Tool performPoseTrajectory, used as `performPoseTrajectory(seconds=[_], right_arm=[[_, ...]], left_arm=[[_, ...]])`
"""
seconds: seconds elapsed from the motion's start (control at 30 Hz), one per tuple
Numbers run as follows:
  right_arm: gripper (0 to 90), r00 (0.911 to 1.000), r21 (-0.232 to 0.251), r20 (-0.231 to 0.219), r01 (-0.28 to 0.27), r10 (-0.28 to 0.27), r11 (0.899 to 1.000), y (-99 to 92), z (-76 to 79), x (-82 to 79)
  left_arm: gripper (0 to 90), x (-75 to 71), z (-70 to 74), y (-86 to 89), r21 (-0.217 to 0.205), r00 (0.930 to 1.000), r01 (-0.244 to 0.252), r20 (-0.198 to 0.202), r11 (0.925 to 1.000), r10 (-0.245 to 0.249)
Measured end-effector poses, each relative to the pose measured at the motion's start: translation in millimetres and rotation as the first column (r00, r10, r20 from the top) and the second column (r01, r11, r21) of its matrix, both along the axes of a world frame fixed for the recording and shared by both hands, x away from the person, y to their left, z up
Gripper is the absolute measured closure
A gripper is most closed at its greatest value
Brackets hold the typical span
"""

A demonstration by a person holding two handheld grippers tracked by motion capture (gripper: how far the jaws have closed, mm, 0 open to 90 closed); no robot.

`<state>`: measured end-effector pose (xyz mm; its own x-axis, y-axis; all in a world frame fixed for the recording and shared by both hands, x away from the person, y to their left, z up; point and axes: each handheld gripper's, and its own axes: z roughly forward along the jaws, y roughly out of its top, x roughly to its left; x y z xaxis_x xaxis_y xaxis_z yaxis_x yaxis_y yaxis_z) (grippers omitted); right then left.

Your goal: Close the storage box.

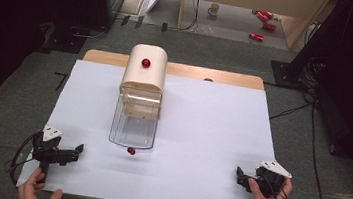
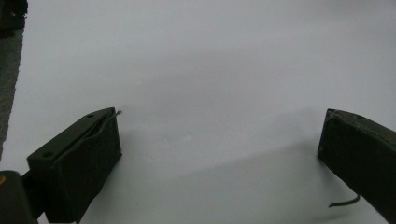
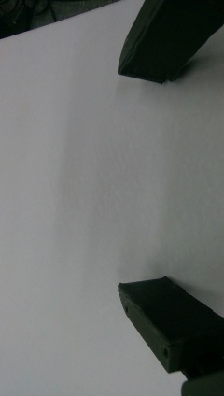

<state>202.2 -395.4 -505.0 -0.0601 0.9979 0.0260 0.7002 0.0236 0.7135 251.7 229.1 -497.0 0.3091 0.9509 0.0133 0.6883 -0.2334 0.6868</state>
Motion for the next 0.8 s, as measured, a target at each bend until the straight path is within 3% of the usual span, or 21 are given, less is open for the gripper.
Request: performPoseTrajectory(seconds=[0.57, 0.7, 0.8], right_arm=[[0.8, 0.9997, 0.007, -0.011, 0.022, -0.022, 1.000, 1.3, 2.1, 1.8], [14.6, 0.9978, 0.034, 0.041, 0.051, -0.053, 0.998, 4.1, 11.0, 3.5], [13.7, 0.9972, 0.056, 0.069, 0.023, -0.027, 0.998, 15.6, 20.3, 5.9]], left_arm=[[0.0, 0.0, 0.0, 0.0, 0.000, 1.0000, -0.001, 0.000, 1.0000, 0.001], [0.0, 0.0, -0.1, -0.3, 0.004, 1.0000, 0.000, 0.001, 1.0000, 0.000], [0.0, 0.1, -0.1, -0.2, 0.001, 1.0000, 0.000, 0.000, 1.0000, 0.000]])
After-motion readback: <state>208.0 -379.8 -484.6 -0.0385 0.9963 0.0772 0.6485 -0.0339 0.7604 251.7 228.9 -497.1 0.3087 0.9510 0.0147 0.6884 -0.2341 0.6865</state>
